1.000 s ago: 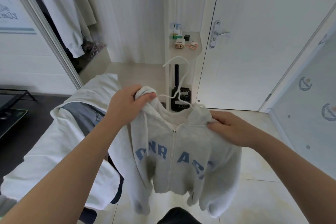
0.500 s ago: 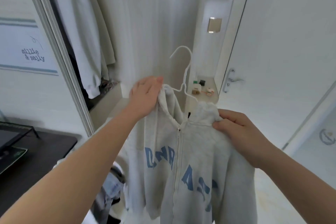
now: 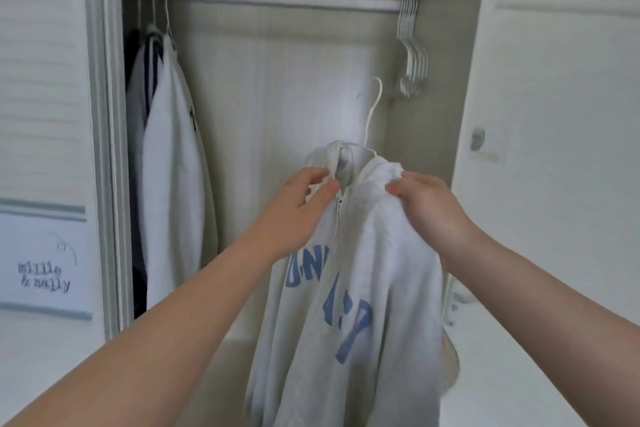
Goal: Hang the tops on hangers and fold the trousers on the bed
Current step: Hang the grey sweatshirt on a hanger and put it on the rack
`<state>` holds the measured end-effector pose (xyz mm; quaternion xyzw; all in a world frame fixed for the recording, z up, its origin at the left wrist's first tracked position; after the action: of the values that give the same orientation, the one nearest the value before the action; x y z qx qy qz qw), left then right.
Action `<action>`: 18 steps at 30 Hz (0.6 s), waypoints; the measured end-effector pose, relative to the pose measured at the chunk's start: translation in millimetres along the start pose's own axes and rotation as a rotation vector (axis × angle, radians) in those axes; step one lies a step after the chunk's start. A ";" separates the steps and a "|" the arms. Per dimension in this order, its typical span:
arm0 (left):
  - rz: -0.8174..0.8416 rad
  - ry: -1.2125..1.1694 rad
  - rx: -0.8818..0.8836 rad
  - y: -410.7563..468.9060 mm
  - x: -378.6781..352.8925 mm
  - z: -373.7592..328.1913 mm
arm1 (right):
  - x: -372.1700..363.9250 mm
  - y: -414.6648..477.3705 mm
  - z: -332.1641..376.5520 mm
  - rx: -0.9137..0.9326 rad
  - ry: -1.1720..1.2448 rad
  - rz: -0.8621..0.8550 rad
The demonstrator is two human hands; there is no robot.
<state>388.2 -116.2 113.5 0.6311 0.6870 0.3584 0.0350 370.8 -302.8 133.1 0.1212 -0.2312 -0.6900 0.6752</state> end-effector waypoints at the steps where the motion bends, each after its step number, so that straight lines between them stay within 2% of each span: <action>1: -0.016 -0.005 -0.025 8.7 11.7 -5.7 | -9.7 18.5 12.8 0.039 -0.005 -0.010; 5: -0.083 -0.020 -0.100 40.7 51.5 -23.0 | -40.1 89.6 50.8 0.096 -0.056 -0.061; 10: -0.201 0.100 -0.194 76.6 87.1 -35.4 | -70.7 166.1 84.6 0.122 -0.048 -0.115; 18: -0.128 0.302 -0.145 147.4 81.9 -16.1 | -120.7 278.4 102.5 0.181 0.051 -0.104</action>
<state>487.9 -58.2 237.7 0.5211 0.6955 0.4947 -0.0007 572.6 -162.6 338.5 0.2109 -0.2687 -0.6972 0.6302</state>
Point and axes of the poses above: each hand's wrist, its own y-axis towards the middle knuckle, its own x-axis out of the back of the hand, z = x × y, the point moved 10 cm from there along y, towards the middle knuckle, and after that the axes turned 3 degrees about x, right-handed, at the moved point
